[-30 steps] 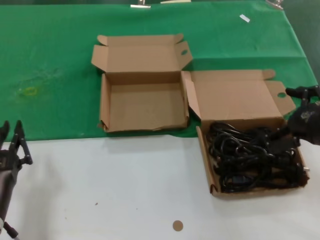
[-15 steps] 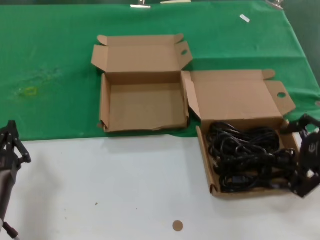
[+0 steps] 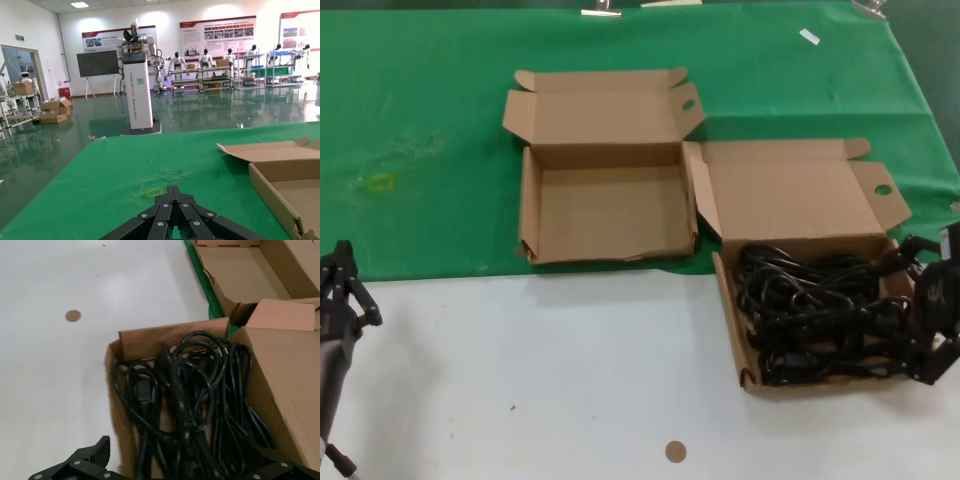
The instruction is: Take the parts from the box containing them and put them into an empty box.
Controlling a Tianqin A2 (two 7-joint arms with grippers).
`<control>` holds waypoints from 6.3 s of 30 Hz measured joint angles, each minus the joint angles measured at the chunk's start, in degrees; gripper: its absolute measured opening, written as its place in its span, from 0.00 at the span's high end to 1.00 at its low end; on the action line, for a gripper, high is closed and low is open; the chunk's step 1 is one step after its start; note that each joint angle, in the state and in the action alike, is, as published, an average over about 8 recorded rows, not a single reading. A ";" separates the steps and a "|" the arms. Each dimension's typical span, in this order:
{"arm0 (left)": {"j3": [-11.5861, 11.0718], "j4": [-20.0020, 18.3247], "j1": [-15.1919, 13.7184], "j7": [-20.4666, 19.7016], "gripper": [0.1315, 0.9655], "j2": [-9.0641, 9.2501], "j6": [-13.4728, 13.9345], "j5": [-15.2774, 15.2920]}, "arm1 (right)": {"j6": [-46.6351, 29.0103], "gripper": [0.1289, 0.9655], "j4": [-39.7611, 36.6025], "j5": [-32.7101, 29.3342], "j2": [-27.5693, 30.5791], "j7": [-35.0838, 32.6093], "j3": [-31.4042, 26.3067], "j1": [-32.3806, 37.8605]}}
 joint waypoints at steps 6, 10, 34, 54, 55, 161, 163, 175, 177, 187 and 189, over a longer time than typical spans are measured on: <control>0.00 0.00 0.00 0.00 0.99 0.00 0.00 0.00 | -1.64 0.09 -4.86 -3.50 -4.39 -2.48 0.11 3.02; 0.00 0.00 0.00 0.00 0.99 0.00 0.00 0.00 | -2.22 0.10 -6.79 -5.04 -6.29 -3.43 0.37 4.18; 0.00 0.00 0.00 0.00 0.99 0.00 0.00 0.00 | -4.36 0.67 -8.60 -9.21 -9.51 -4.53 2.22 5.09; 0.00 0.00 0.00 0.00 0.99 0.00 0.00 0.00 | -6.79 0.89 -2.75 -9.80 -7.54 -1.40 4.04 5.09; 0.00 0.00 0.00 0.00 0.99 0.00 0.00 0.00 | -7.01 0.89 -2.45 -9.79 -7.45 -1.17 4.15 5.38; 0.02 -0.01 0.01 0.00 0.96 0.00 0.02 -0.01 | 25.47 0.36 -67.44 -14.88 -56.36 -27.43 3.05 38.51; 0.03 -0.02 0.02 0.01 0.95 0.00 0.03 -0.02 | 26.39 0.31 -65.55 -14.32 -56.04 -26.95 3.63 36.76; 0.10 -0.07 0.06 0.07 0.84 0.00 0.10 -0.07 | 33.19 0.12 -51.76 -10.14 -53.62 -23.44 7.95 23.77; 0.11 -0.08 0.07 0.08 0.81 0.00 0.12 -0.07 | 34.40 0.09 -49.31 -9.40 -53.19 -22.82 8.72 21.52; 0.17 -0.12 0.11 0.12 0.56 0.00 0.18 -0.11 | 40.39 0.01 -37.16 -5.73 -51.05 -19.73 12.54 10.12; 0.18 -0.13 0.12 0.13 0.50 0.00 0.19 -0.12 | 41.57 0.00 -34.75 -5.00 -50.63 -19.12 13.29 7.86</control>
